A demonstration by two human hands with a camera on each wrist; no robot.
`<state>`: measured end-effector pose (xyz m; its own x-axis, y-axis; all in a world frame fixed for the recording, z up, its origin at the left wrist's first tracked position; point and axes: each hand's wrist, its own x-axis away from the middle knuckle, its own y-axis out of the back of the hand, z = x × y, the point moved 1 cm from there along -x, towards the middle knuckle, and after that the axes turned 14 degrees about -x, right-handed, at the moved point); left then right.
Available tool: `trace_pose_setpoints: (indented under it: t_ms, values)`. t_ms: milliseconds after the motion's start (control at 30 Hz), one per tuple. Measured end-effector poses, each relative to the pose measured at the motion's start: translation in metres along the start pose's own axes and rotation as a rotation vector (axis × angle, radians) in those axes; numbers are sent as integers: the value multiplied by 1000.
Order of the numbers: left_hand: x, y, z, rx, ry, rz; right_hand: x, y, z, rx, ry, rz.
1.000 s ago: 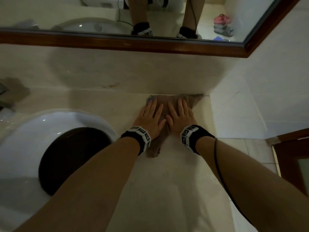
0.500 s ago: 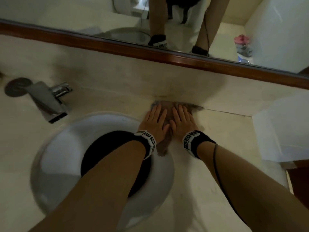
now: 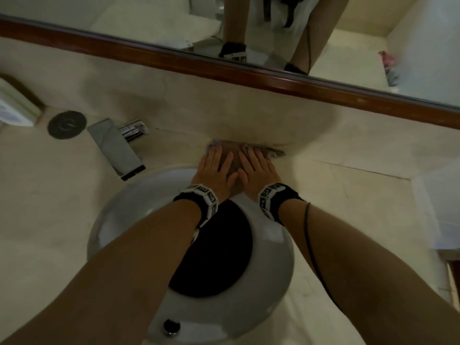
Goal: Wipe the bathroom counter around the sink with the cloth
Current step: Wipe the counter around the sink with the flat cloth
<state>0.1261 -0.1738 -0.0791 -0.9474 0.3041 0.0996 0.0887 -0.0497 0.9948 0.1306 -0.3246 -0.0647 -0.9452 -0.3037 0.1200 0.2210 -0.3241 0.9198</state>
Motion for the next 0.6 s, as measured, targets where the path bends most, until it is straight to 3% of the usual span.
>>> trace_pose_setpoints:
  t_ms: [200,600]
  values:
    - [-6,2,-19,-40,-52,7,15,4,-21,-41,-31,0]
    - [-25,8,-125,-94,-119,50,72,30,-116,-36,-171,-77]
